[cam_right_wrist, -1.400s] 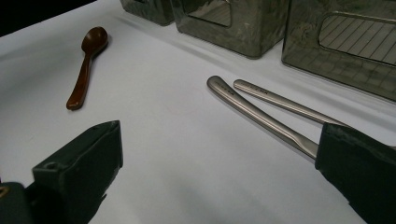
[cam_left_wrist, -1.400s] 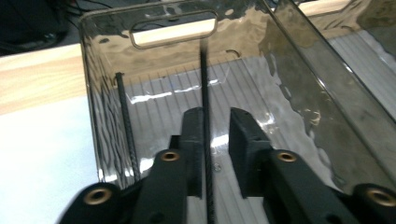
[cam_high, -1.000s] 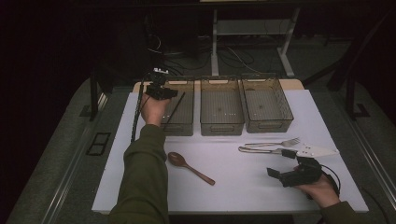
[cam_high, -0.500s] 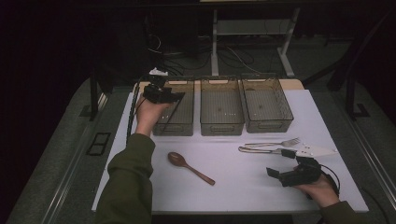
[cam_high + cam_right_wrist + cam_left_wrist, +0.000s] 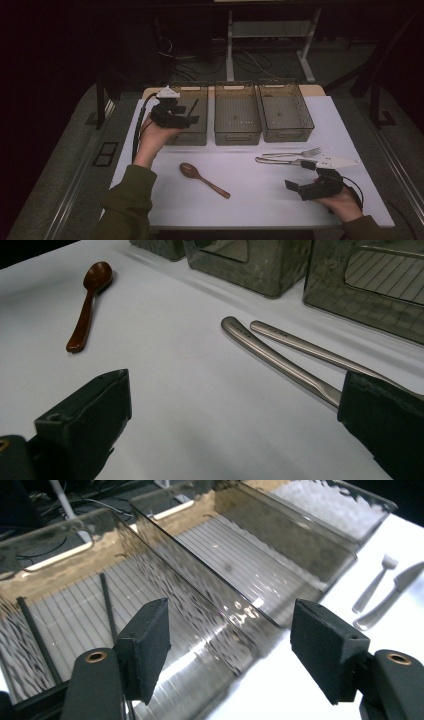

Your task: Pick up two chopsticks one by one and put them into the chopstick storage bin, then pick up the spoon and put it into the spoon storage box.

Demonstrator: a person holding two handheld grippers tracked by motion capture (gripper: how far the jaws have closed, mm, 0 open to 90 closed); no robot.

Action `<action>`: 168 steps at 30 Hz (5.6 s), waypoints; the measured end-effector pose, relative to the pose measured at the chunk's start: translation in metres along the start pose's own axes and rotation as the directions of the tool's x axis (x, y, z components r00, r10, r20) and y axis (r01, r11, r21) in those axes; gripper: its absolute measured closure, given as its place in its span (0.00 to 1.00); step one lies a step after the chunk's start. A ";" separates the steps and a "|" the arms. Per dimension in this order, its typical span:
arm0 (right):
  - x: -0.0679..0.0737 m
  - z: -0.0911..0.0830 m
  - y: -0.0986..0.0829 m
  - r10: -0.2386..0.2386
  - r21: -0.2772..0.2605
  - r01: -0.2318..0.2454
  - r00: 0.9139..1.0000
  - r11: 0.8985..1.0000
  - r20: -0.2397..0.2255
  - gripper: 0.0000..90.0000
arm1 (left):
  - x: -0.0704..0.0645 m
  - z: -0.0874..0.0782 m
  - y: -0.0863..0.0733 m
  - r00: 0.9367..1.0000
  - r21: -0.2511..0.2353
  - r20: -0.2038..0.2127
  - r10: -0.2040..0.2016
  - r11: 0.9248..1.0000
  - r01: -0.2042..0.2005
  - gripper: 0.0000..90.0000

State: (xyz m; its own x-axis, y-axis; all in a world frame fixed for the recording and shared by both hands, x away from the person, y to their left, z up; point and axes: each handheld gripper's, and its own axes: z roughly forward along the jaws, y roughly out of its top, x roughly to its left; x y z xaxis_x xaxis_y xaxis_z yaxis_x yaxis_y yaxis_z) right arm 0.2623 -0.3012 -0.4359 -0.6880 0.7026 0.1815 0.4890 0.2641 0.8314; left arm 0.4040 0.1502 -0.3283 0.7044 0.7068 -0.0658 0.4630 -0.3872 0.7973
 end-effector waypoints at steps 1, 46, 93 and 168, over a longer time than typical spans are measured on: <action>0.000 0.000 0.000 -0.002 -0.003 0.002 1.000 1.000 0.000 0.00 | -0.003 -0.001 -0.003 1.000 0.003 0.005 0.005 1.000 -0.005 0.34; 0.000 0.002 0.001 -0.002 -0.003 0.002 1.000 1.000 0.005 0.00 | -0.055 -0.012 -0.114 1.000 0.000 0.023 0.004 1.000 -0.004 0.26; 0.001 0.001 0.000 -0.011 0.004 0.011 1.000 1.000 0.012 0.00 | -0.036 0.017 -0.125 0.998 0.148 0.023 0.063 0.987 -0.066 0.26; 0.002 0.000 -0.001 -0.019 0.005 0.018 1.000 1.000 0.005 0.00 | -0.027 -0.004 -0.141 0.973 0.164 0.211 0.094 0.978 -0.130 0.92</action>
State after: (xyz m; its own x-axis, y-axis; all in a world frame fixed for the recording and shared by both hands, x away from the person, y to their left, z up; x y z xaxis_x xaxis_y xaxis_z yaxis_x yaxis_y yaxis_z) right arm 0.2603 -0.3000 -0.4365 -0.6941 0.7012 0.1632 0.4789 0.2804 0.8319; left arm 0.3174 0.1883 -0.4364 0.8426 0.5260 -0.1155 0.4490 -0.5676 0.6901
